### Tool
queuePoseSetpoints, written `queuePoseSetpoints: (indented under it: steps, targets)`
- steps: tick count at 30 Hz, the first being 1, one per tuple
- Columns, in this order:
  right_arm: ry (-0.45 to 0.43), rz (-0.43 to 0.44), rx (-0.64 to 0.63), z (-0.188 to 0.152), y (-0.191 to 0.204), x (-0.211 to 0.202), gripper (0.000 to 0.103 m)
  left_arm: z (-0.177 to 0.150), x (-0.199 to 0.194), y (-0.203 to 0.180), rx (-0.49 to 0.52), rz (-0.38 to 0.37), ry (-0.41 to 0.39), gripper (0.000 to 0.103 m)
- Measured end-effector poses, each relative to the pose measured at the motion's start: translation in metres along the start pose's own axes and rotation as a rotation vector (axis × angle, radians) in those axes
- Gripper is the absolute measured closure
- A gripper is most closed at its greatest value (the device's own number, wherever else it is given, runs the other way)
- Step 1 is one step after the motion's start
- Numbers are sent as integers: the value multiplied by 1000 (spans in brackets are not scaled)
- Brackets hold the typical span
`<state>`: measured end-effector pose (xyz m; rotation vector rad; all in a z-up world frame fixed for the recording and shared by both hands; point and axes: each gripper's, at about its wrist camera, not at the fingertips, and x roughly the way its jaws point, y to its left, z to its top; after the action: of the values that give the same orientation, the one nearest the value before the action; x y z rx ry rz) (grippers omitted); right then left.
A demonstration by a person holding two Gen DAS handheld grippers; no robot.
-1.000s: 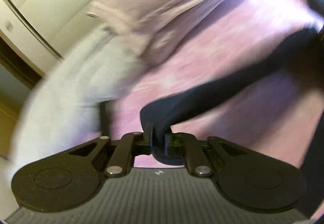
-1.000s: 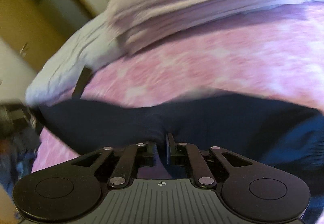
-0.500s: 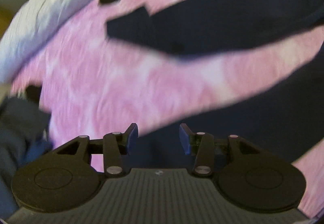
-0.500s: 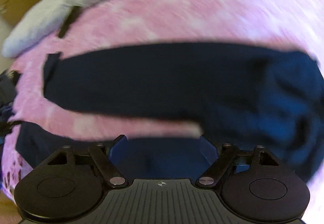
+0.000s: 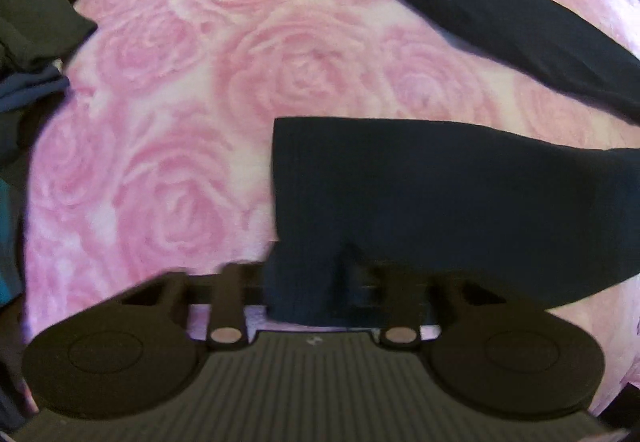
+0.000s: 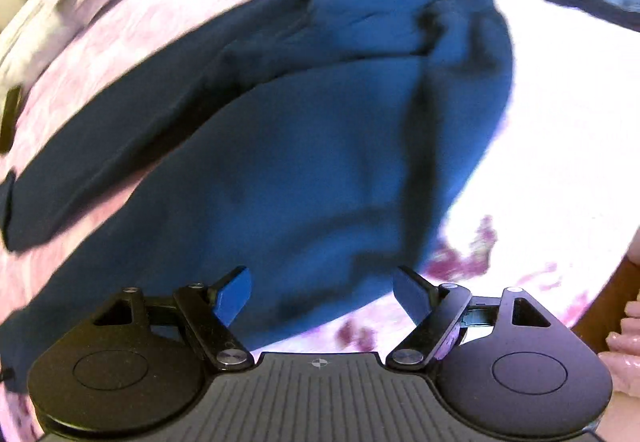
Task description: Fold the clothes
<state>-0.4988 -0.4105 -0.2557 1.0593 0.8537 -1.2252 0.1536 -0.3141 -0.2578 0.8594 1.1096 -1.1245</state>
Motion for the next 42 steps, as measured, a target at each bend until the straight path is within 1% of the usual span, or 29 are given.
queuePoseSetpoints:
  steps: [1, 5, 7, 9, 12, 15, 16, 17, 18, 19, 20, 21, 22, 23, 25, 28, 31, 34, 36, 40, 42]
  targets:
    - [-24, -10, 9, 3, -5, -3, 22, 0, -6, -1, 15, 2, -12, 97]
    - [-99, -57, 52, 27, -38, -1, 22, -1, -33, -3, 36, 42, -68, 98]
    - [-136, -96, 51, 46, -54, 3, 22, -4, -40, -9, 49, 67, -49, 98]
    - [-162, -127, -27, 68, -60, 12, 22, -10, -43, -17, 60, 98, -23, 98]
    - [-187, -170, -208, 95, -59, 31, 22, -23, -40, -32, 68, 164, 22, 98]
    - [-151, -190, -342, 118, -58, 58, 22, -30, -41, -46, 52, 232, 44, 98]
    - [-146, -191, -357, 124, -62, 62, 22, -30, -44, -49, 47, 248, 45, 98]
    - [-150, -183, -332, 128, -71, 59, 28, -29, -49, -54, 44, 270, 44, 98]
    - [-154, -175, -308, 132, -80, 57, 47, -28, -55, -58, 41, 286, 41, 98]
    - [-159, -167, -275, 134, -92, 51, 80, -27, -60, -61, 39, 297, 39, 98]
    - [-166, -156, -231, 133, -110, 40, 80, -26, -66, -65, 38, 308, 40, 98]
    - [-172, -145, -187, 132, -127, 29, 86, -26, -72, -68, 37, 319, 42, 98]
    - [-178, -135, -144, 131, -145, 18, 95, -26, -77, -72, 35, 330, 43, 98]
    - [-174, -122, -99, 128, -164, 9, 99, -27, -83, -75, 35, 337, 47, 98]
    - [-134, -96, -11, 120, -201, -1, 99, -30, -88, -83, 38, 350, 58, 98]
    - [-90, -76, 60, 107, -231, -4, 99, -37, -91, -94, 41, 369, 78, 98]
    - [-90, -61, 65, 101, -235, -11, 100, -46, -91, -101, 29, 380, 87, 98]
    - [-104, -49, 63, 104, -238, -21, 101, -57, -102, -105, 11, 371, 80, 98]
    - [-99, -58, 51, 105, -242, -26, 101, -66, -104, -104, 14, 365, 91, 98]
    - [-45, -80, 53, 108, -247, -7, 100, -82, -88, -101, 15, 349, 159, 98]
    - [-54, -104, 42, 110, -239, -6, 100, -86, -83, -99, 4, 345, 174, 94]
